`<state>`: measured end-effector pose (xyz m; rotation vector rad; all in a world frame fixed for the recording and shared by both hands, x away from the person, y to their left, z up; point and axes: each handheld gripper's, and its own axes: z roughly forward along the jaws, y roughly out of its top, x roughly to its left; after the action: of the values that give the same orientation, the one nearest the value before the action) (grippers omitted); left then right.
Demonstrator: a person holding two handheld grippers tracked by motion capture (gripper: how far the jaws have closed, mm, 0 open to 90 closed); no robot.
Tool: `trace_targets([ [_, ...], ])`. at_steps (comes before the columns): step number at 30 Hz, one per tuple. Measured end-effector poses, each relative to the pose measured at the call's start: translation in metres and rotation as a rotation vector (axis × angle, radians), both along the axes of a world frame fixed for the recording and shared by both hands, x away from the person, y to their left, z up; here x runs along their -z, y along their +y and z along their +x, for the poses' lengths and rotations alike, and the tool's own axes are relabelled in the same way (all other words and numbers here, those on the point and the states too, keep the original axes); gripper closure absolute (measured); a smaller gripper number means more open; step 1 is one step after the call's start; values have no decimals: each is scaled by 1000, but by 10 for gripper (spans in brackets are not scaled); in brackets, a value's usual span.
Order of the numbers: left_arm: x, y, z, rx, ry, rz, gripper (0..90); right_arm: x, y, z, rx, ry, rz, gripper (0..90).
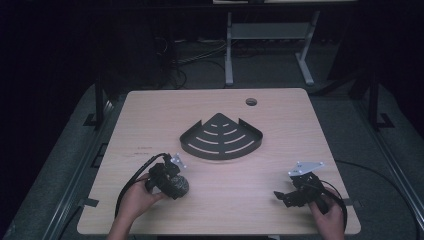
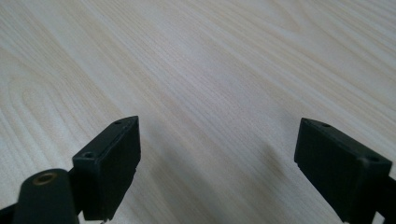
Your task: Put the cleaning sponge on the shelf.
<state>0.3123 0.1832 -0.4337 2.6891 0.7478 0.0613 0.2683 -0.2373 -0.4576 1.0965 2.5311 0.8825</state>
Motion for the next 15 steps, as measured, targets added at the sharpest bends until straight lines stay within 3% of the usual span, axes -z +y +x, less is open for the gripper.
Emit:
trace_targets([
  [15, -1, -5, 1, 14, 7, 47, 336, -1, 0, 0, 1, -6, 4, 140],
])
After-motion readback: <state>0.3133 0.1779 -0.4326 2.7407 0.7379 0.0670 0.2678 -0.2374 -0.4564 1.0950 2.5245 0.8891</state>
